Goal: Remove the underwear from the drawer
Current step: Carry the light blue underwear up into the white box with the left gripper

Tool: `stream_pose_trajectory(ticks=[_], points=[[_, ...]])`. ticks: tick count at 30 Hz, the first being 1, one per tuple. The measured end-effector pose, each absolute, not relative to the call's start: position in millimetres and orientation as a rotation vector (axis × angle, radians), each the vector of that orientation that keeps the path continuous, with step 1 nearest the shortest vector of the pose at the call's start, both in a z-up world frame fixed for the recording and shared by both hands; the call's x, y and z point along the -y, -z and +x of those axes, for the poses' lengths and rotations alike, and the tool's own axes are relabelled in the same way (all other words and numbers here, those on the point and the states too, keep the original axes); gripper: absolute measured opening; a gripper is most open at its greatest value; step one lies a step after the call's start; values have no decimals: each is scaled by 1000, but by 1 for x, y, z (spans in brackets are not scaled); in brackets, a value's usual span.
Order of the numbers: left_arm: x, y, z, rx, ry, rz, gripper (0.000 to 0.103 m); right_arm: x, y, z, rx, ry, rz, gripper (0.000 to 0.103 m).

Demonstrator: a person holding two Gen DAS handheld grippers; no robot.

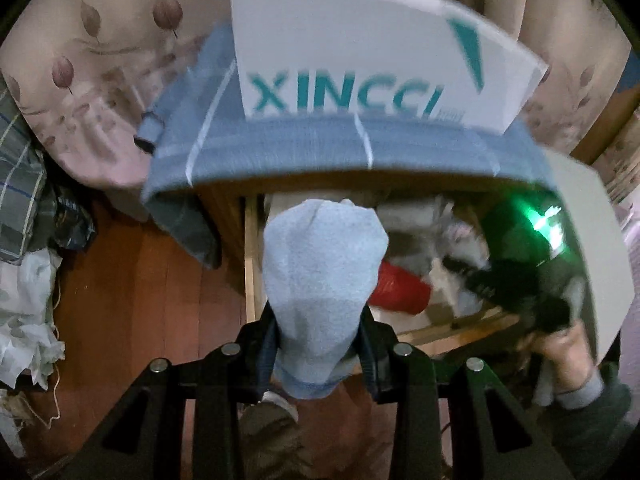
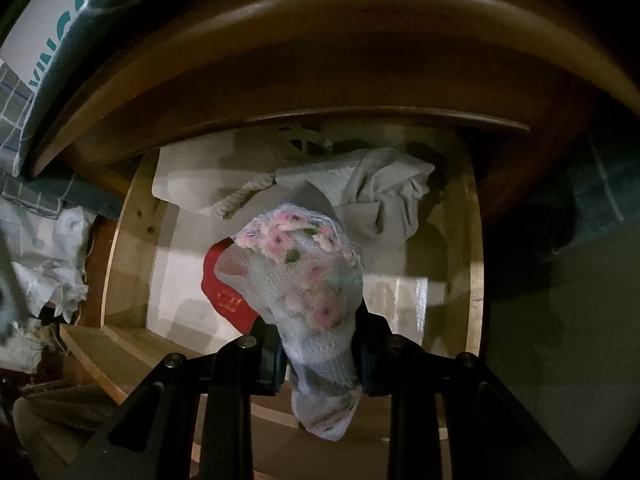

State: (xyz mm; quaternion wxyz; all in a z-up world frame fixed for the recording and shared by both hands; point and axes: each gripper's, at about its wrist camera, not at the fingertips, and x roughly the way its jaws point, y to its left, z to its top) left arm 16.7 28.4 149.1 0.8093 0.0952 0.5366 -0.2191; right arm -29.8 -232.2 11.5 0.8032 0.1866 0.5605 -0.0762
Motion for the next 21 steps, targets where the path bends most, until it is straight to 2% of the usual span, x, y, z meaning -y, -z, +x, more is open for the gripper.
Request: stream_pose_trajectory(ticks=[13, 17, 21], points=[[-16, -314, 68, -786, 454, 166, 35, 232, -8, -31, -1212, 166, 413, 26], [12, -332, 99, -752, 466, 206, 35, 234, -8, -33, -1213, 168, 424, 26], [39, -313, 135, -799, 457, 229, 35, 235, -5, -34, -1221, 162, 447, 26]])
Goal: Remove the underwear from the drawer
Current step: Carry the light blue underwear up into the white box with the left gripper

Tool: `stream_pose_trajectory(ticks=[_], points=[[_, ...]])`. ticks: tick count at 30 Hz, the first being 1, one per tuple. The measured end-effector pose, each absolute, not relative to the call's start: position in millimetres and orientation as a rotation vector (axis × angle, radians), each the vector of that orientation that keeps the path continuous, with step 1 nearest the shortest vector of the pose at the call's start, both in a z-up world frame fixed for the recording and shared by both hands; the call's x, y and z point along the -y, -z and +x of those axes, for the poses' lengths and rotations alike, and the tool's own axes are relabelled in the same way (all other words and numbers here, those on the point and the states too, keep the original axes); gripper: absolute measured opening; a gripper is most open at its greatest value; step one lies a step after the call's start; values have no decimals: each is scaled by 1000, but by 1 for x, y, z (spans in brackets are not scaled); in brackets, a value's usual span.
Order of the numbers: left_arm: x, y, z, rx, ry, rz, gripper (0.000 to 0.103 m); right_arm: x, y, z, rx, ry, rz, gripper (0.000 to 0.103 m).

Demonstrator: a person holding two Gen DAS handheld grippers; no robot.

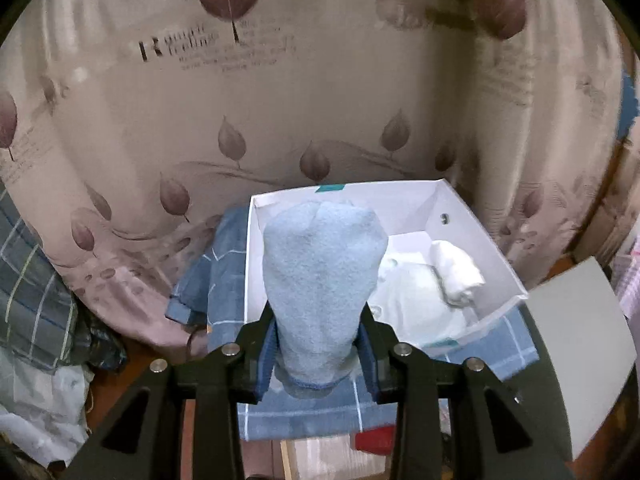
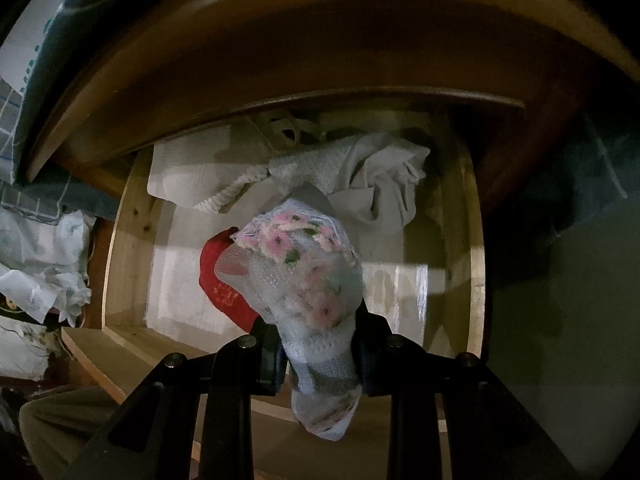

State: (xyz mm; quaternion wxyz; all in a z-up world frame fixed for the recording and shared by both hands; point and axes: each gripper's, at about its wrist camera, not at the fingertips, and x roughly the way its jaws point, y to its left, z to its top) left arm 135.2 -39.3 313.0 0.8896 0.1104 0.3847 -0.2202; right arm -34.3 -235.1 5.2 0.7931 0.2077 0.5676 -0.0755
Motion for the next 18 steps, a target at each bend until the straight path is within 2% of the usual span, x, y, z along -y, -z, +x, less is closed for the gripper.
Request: stream_pose_trajectory(ticks=[7, 18], points=[[71, -266, 182, -847, 386, 271, 35, 235, -2, -33, -1239, 149, 474, 26], [77, -224, 204, -868, 289, 347, 36, 233, 2, -33, -1256, 132, 495, 26]])
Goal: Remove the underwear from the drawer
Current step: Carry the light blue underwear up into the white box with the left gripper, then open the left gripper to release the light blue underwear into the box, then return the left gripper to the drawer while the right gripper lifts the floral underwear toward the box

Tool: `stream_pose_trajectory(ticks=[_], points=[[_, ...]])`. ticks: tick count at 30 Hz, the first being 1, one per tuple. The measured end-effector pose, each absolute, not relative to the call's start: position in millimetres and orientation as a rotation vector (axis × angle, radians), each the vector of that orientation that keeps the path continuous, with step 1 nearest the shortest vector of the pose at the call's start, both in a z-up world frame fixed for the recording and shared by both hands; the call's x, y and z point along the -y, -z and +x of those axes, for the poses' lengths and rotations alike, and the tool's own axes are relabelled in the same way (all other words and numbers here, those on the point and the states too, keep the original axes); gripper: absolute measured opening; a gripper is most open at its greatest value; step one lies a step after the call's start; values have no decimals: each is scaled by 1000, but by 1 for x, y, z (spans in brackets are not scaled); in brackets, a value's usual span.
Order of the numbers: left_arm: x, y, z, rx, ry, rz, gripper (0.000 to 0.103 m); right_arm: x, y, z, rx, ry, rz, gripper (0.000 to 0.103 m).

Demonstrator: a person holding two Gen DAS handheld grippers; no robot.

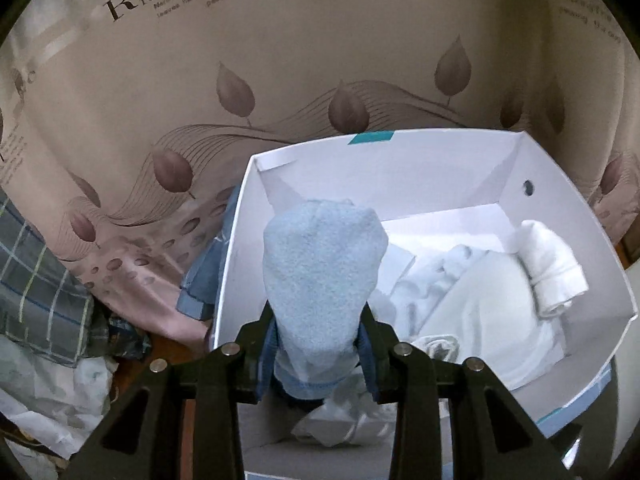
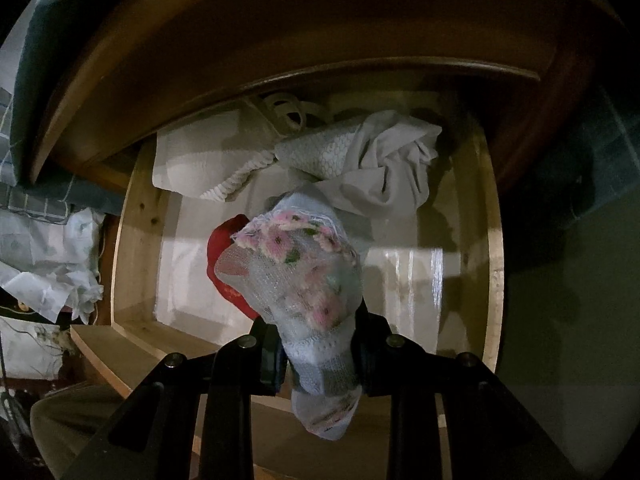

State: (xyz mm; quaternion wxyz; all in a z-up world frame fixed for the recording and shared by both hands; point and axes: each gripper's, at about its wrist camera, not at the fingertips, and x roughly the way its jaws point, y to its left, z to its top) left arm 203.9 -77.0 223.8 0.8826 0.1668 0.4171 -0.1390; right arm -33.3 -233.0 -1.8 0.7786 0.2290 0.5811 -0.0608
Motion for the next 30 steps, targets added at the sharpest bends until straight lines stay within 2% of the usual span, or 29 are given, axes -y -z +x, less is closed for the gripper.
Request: stream_pose_trajectory(ticks=[18, 23, 30], points=[[77, -225, 180, -826, 226, 448, 46, 230, 4, -35, -1269, 138, 465, 26], [74, -238, 169, -764, 227, 481, 57, 231, 5, -34, -1273, 143, 467, 26], [61, -253, 157, -764, 271, 420, 58, 230, 5, -34, -1268, 143, 461, 26]])
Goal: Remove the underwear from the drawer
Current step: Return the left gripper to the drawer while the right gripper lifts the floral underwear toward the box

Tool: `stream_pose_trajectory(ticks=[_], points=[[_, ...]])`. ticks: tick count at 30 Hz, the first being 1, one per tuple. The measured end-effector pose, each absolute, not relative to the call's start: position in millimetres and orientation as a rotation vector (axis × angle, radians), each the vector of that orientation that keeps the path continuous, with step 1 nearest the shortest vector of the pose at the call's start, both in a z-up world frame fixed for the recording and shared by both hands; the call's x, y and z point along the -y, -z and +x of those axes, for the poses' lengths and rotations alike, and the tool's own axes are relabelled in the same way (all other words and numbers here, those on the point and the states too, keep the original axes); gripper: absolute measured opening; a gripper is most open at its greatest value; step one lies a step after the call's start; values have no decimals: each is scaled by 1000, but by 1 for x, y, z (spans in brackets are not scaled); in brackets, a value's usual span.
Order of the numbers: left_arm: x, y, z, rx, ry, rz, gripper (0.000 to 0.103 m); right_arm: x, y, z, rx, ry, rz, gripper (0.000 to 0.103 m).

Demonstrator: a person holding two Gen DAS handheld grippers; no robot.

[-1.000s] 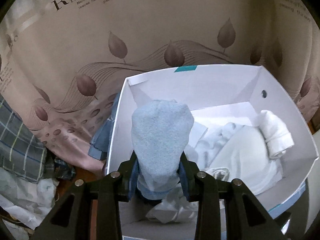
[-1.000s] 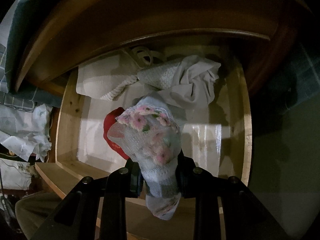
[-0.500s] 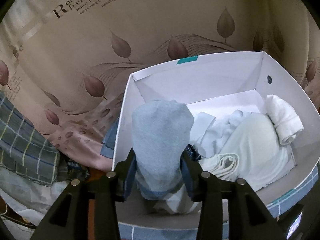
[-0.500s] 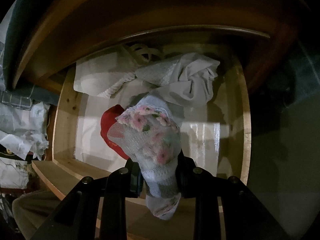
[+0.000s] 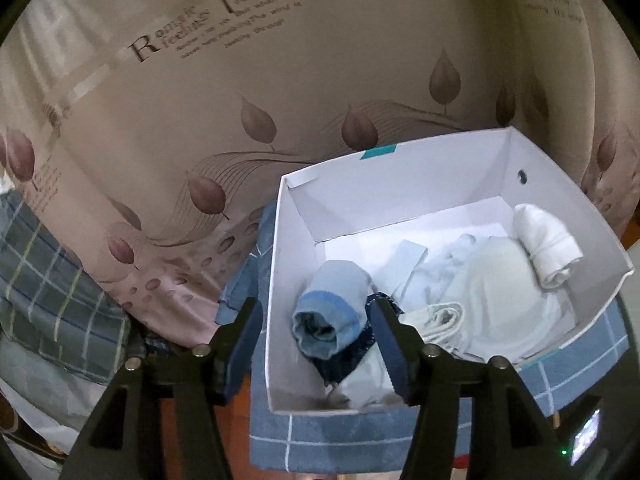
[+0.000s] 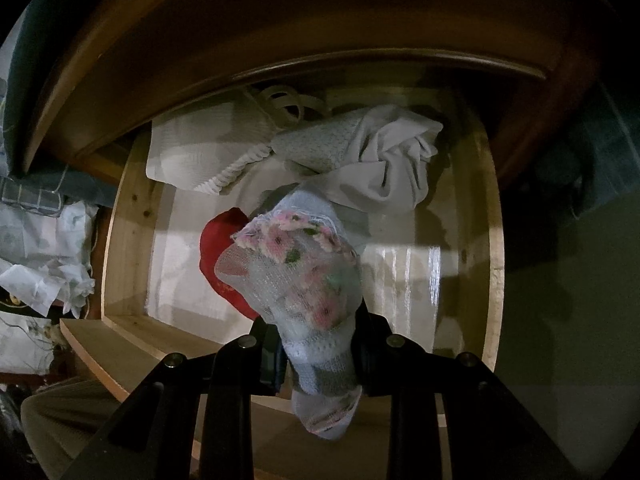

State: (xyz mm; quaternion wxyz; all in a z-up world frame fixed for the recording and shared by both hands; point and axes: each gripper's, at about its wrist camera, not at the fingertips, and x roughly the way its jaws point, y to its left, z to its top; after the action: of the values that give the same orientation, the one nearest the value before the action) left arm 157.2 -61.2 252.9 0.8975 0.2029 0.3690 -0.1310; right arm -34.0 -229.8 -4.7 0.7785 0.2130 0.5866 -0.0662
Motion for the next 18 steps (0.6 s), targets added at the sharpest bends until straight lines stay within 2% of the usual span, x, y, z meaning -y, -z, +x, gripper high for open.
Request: stream_pose_trajectory(ticks=[9, 14, 18], points=[[10, -247, 105, -726, 253, 290, 58, 226, 2, -30, -1249, 137, 428, 26], [-9, -206, 73, -736, 201, 300, 58, 224, -4, -31, -1220, 144, 397, 26], [-16, -161, 57, -809, 202, 283, 58, 223, -15, -35, -1174, 126, 401, 26]])
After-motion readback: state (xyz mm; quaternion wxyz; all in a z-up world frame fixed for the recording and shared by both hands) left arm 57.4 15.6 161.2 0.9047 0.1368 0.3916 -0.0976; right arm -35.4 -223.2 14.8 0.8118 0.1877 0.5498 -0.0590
